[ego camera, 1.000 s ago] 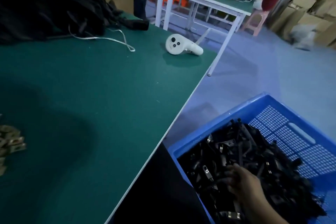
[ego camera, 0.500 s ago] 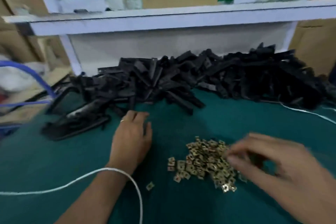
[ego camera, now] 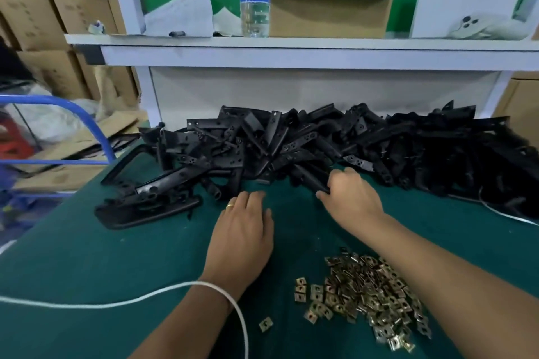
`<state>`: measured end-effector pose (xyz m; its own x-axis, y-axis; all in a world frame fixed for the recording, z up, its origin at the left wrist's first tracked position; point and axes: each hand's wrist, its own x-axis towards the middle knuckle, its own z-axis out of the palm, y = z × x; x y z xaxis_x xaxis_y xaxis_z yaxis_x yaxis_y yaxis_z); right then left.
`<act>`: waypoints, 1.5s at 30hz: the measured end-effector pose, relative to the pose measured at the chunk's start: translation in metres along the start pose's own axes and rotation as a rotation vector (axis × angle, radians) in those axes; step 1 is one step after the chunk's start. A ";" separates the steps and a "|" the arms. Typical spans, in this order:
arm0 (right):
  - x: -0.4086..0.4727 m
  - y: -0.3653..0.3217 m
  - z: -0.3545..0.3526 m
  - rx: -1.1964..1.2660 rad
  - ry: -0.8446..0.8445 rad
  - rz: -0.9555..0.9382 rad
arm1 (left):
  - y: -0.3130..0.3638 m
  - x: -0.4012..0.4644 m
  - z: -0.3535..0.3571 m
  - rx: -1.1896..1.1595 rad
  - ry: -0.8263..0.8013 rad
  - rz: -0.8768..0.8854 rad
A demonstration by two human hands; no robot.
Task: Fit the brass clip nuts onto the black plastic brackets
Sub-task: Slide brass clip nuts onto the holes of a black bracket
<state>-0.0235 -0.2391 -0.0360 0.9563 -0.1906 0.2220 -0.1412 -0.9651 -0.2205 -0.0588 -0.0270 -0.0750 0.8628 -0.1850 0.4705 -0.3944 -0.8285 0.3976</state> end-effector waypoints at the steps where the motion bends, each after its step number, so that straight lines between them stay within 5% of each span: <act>1: 0.000 0.002 0.001 0.017 -0.026 0.019 | 0.000 0.000 0.000 -0.004 -0.003 0.003; 5: -0.020 -0.004 0.002 0.406 -0.132 0.032 | 0.000 -0.002 -0.001 -0.089 0.052 0.004; 9: -0.063 -0.028 -0.004 0.694 -0.200 -0.178 | 0.004 -0.007 0.000 -0.176 0.068 -0.090; 17: -0.104 -0.030 -0.008 0.501 -0.317 -0.517 | 0.008 -0.010 -0.003 -0.596 0.152 -0.131; 23: -0.115 0.008 -0.010 0.401 -0.283 -0.402 | -0.007 -0.002 -0.009 0.067 0.072 0.131; 29: -0.118 0.016 -0.003 0.366 -0.280 -0.416 | -0.014 -0.003 0.003 -0.092 -0.143 0.138; 45: -0.123 0.016 -0.002 0.444 -0.190 -0.473 | -0.016 -0.002 0.004 0.017 -0.136 0.176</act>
<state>-0.1437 -0.2313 -0.0648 0.9233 0.3087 0.2284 0.3838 -0.7636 -0.5192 -0.0533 -0.0149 -0.0854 0.8165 -0.3956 0.4206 -0.5380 -0.7857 0.3053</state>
